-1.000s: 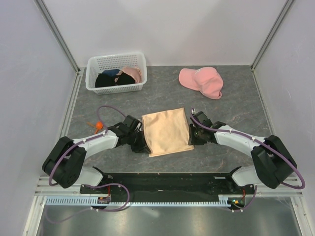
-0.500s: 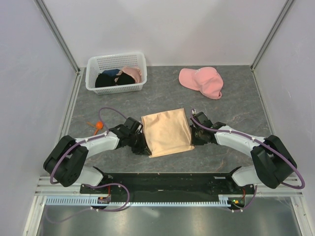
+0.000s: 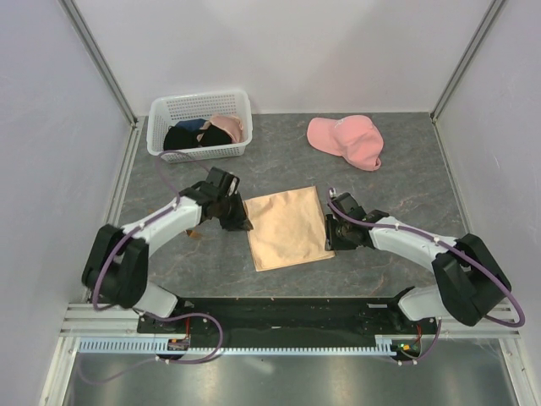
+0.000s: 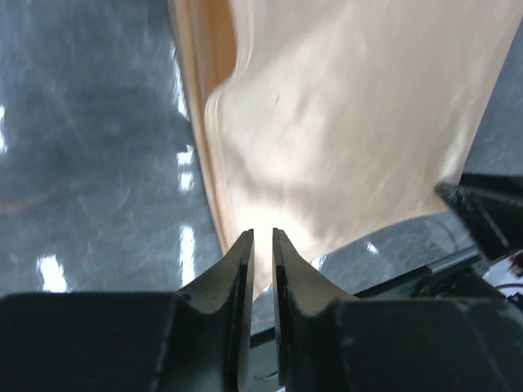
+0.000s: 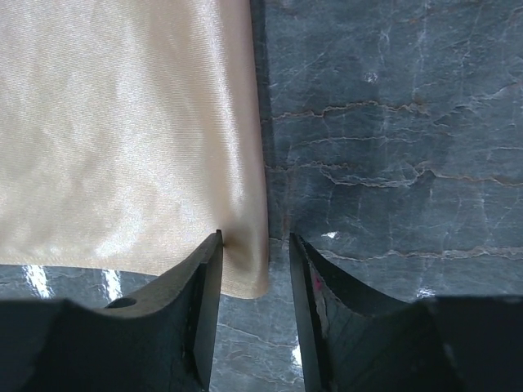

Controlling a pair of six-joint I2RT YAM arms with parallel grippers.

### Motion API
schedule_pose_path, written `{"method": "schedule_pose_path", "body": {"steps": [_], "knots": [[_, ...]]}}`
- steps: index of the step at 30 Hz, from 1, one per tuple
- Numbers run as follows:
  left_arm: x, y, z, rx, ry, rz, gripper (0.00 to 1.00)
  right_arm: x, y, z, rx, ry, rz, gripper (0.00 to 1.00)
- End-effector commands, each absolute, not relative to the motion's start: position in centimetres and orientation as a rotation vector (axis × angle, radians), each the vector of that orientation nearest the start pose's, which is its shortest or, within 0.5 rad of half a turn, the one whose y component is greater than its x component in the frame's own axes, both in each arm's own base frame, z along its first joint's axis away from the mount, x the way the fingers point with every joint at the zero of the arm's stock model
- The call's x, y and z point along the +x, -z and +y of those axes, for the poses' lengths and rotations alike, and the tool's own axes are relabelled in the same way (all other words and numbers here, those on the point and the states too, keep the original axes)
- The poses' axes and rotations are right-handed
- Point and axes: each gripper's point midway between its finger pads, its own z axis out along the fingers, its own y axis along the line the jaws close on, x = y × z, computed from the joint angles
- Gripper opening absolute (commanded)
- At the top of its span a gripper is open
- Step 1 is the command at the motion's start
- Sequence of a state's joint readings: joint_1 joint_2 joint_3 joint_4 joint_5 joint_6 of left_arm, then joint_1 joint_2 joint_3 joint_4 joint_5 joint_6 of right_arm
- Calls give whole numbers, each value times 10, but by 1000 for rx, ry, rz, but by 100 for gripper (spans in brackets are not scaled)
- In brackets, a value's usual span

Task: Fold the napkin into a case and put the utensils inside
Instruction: Smooth out the square-folded napkin at the center of the board.

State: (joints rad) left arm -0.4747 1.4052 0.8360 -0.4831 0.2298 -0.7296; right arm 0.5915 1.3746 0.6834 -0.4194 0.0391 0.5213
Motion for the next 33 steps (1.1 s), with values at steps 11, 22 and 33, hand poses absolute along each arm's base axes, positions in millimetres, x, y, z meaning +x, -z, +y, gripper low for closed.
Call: {"method": "schedule_pose_path", "body": {"steps": [11,22,33], "knots": [[344,-39,-217,-263,650,2731,11,226,-15,162,-96,-279,2713,21],[359,-26,-167,-346,466,2754,12,222,-17,175,-134,-382,2716,36],[352,-63,-162,-328,490,2665,32,244,-54,171,-169,-307,2635,68]]}}
